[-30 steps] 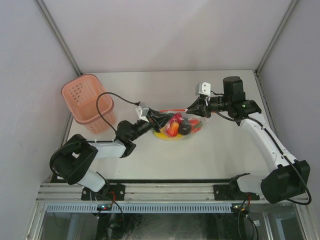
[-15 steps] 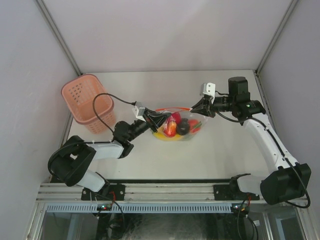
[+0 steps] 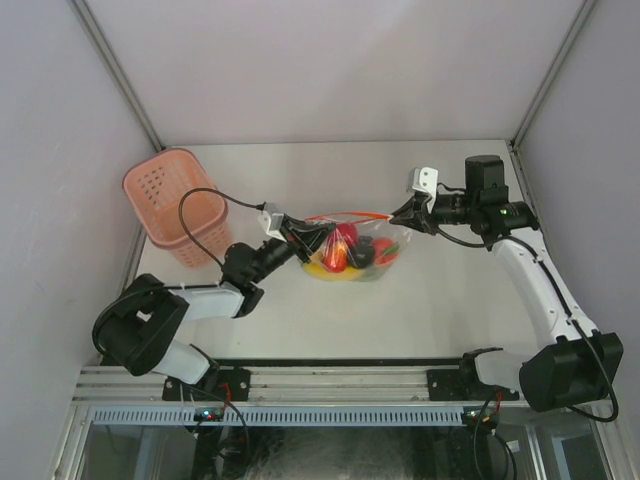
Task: Open the zip-top bag and remove the fake food
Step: Unzip the zipper food storage bag at the center of the board.
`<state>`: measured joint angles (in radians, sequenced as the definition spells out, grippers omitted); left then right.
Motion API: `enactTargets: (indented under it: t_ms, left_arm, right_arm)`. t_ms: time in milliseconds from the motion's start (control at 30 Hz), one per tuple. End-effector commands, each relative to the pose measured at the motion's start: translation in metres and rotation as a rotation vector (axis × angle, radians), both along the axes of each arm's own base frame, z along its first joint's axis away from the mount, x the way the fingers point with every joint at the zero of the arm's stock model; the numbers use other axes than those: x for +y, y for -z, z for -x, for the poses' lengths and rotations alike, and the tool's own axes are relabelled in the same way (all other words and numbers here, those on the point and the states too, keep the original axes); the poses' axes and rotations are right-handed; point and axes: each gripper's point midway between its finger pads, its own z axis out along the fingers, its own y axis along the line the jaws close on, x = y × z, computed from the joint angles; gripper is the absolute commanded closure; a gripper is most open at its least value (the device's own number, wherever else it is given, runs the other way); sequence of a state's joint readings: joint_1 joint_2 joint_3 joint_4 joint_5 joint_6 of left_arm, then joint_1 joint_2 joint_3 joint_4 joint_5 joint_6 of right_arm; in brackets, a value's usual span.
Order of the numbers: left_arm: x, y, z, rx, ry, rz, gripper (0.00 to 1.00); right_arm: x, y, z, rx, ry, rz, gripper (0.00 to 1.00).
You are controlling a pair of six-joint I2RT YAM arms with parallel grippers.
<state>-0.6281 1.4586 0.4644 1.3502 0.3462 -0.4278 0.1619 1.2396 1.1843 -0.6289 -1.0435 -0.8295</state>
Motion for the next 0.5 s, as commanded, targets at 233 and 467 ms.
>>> enactTargets:
  t_ms: [233,467]
  left_arm:
    - [0.021,-0.025,-0.005,-0.052,-0.072,0.070,1.00]
    - [0.024,-0.025,-0.006,-0.050,-0.080,0.071,1.00]
  right_arm:
    - [-0.023,-0.011,-0.005,-0.113,0.062,0.055,1.00]
    - [-0.035,-0.001,-0.011,-0.127,0.102,0.122,1.00]
